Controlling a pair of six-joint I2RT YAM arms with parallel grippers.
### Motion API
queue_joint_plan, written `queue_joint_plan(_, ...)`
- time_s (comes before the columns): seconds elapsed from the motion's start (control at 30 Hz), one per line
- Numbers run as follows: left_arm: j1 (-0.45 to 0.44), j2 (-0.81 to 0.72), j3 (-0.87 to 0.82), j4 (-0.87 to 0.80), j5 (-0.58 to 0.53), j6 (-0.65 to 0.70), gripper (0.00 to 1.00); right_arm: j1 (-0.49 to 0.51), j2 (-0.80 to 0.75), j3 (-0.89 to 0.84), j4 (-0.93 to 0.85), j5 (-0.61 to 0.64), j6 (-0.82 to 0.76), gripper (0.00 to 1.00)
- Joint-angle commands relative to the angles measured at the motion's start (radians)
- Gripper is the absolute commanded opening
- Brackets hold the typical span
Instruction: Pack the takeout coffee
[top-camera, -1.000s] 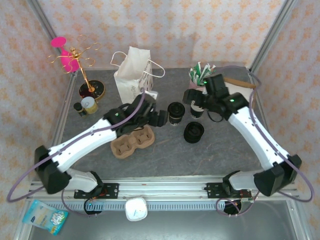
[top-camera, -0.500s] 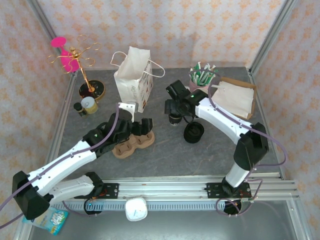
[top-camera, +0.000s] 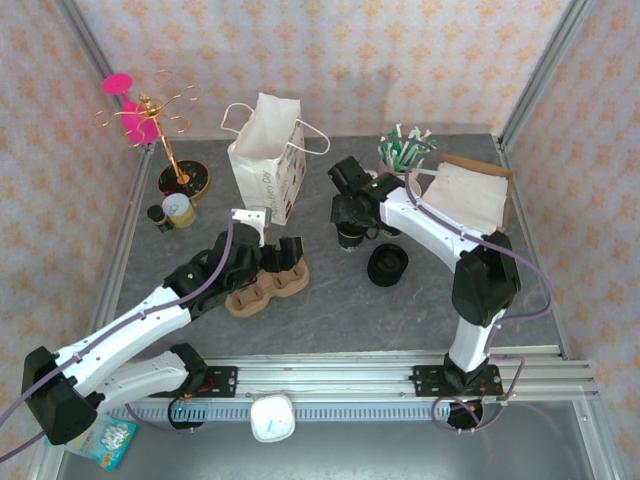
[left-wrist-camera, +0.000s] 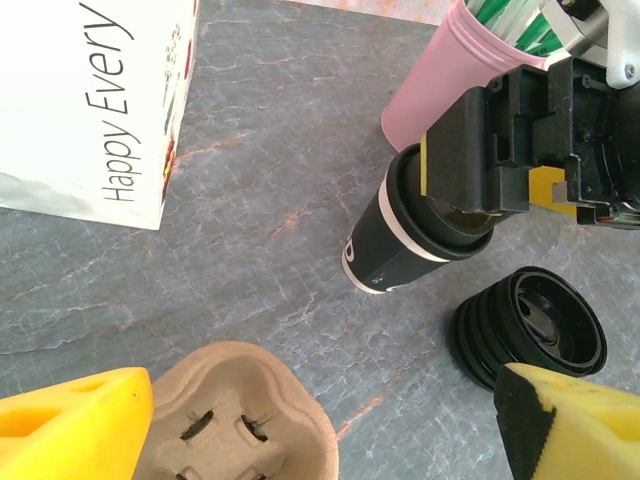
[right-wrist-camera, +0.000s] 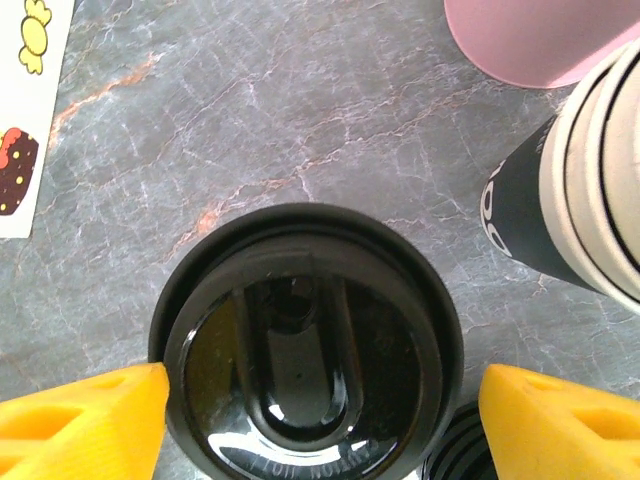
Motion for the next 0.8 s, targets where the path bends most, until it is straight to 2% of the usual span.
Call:
queue_joint_plan(0.0,0.007,-0.019,-0.012,0.023,-0.027,-0.012,0.90,-0.004,0.018,0.024,0.020,0.013,0.003,0.78)
queue_joint_plan(0.77,0.021,-0.017,-0.027,0.032,-0.021,-0.005,0.90,-0.009,0.078,0.013,0.004,0.015,-0.019,0.76)
